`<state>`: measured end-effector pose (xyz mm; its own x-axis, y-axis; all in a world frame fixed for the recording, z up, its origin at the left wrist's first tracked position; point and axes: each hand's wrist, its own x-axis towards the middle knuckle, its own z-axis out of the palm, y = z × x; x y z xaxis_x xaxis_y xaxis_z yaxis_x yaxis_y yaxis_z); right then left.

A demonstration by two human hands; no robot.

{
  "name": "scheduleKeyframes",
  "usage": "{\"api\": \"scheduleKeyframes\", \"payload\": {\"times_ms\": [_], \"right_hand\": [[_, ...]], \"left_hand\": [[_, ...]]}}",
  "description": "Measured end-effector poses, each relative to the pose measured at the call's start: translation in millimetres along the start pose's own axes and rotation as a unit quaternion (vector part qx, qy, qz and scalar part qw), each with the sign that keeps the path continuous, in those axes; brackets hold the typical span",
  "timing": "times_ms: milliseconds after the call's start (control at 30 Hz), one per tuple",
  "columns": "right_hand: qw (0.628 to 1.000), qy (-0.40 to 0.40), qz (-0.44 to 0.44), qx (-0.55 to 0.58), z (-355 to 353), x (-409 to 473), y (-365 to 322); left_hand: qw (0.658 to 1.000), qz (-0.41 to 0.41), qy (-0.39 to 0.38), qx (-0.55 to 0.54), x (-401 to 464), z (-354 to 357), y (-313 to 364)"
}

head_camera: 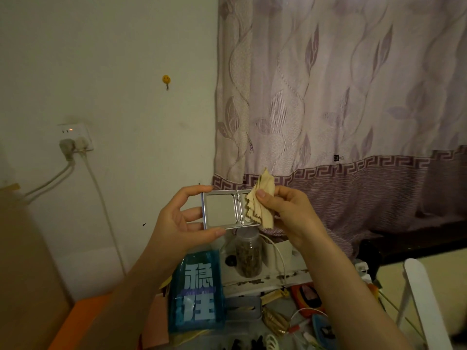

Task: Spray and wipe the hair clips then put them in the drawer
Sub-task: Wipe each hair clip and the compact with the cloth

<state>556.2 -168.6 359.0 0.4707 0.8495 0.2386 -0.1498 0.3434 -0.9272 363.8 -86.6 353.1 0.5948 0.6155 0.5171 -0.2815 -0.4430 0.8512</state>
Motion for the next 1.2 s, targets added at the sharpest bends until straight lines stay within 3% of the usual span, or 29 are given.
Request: {"api": "scheduleKeyframes", "payload": {"times_ms": [433,633,1000,1200], "right_hand": [[0.997,-0.068,0.023,0.0,-7,-2,1],[0.997,-0.057,-0.002,-0.051,-9,-4,9],[0.986,-0.118,-0.004,-0.114,-10,-6,4],[0.986,-0.122,-0.003,-0.117,-8,-4,2]], "left_hand": [[0.999,-0.008,0.018,-0.045,3,-5,-7],[0.998,-0.035,-0.025,-0.036,4,-11,-5],[0.99,-0.089,-0.105,0.01,11,-27,3],[0.996,-0.08,-0.035,0.009,13,-23,1]]}}
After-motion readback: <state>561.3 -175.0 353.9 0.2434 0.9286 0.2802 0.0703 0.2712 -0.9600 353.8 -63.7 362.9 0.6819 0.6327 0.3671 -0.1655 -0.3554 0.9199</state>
